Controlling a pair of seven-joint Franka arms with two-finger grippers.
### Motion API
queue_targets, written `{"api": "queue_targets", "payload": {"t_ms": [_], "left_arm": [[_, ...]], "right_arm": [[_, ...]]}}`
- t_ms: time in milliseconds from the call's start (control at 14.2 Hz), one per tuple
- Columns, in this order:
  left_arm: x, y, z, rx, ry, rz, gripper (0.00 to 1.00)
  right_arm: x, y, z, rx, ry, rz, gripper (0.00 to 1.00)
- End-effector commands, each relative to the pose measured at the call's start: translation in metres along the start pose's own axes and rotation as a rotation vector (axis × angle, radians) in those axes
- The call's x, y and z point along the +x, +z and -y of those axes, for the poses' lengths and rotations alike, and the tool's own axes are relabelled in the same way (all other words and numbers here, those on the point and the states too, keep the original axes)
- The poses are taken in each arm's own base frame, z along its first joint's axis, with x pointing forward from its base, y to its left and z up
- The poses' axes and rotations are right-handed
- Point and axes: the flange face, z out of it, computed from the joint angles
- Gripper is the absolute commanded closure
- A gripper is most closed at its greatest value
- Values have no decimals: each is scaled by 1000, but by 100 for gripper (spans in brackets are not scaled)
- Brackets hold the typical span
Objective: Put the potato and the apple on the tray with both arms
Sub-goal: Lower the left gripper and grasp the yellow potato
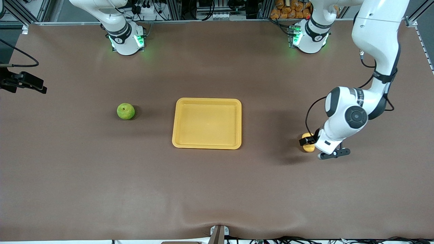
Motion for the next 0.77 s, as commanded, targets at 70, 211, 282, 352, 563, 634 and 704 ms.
{"api": "queue_targets", "payload": {"t_ms": [70, 211, 282, 352, 563, 634, 704], "left_arm": [[3, 24, 1, 49, 32, 10, 0], [4, 28, 1, 83, 73, 1, 0], [7, 28, 0, 82, 71, -4, 33], [9, 30, -3, 81, 74, -4, 61], [22, 19, -7, 72, 51, -35, 100], [27, 10, -8, 66, 48, -53, 100], [30, 2, -10, 61, 47, -67, 100]], "right_arm": [[9, 11, 10, -2, -22, 35, 0], [10, 16, 14, -4, -29, 62, 0], [10, 16, 12, -2, -28, 66, 0], [10, 19, 10, -1, -26, 75, 0], [12, 21, 7, -6, -23, 78, 0], [13, 23, 9, -6, -27, 83, 0], [15, 28, 7, -6, -25, 92, 0]]}}
